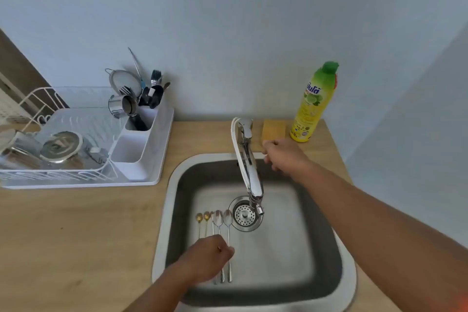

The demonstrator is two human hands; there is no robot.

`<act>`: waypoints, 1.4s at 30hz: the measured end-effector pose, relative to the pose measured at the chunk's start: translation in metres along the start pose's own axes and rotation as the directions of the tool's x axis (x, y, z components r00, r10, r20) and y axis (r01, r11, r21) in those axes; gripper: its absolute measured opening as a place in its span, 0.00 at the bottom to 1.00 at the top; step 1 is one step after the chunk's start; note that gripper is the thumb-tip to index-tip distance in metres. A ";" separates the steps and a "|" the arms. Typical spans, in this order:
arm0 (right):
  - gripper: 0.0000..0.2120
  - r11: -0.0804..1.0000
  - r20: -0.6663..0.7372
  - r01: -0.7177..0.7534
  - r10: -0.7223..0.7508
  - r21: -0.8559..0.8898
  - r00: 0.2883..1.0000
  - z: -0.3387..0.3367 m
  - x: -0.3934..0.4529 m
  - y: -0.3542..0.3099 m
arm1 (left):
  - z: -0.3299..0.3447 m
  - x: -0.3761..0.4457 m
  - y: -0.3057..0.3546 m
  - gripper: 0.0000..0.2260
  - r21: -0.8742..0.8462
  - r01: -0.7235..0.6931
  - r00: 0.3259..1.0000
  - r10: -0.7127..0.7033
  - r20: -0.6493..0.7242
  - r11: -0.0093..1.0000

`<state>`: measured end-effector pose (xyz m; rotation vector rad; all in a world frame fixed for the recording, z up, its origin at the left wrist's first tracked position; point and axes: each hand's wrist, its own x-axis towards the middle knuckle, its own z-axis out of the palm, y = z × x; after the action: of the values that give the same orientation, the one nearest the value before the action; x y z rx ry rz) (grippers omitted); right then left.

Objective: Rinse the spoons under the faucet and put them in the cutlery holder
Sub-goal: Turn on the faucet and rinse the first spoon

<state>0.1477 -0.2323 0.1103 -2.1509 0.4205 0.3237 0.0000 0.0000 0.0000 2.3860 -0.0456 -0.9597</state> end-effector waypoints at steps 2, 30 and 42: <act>0.18 1.000 -0.014 -0.001 0.001 -0.019 1.000 0.005 0.014 -0.011 | 0.005 0.012 -0.002 0.16 0.020 0.046 0.999 -0.046 -0.002 0.999; 0.10 0.952 0.052 -0.143 0.133 0.271 0.990 0.034 0.050 -0.045 | 0.057 0.097 -0.003 0.08 0.065 0.365 0.910 -0.340 -0.239 0.929; 0.08 0.931 0.090 -0.182 0.161 0.318 0.983 0.025 0.046 -0.051 | 0.062 0.095 0.002 0.07 0.035 0.297 0.939 -0.285 -0.191 0.954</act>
<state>0.2082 -0.1922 0.1161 -1.7814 0.5859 0.3898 0.0311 -0.0538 -0.0949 2.5780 0.3624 -0.8721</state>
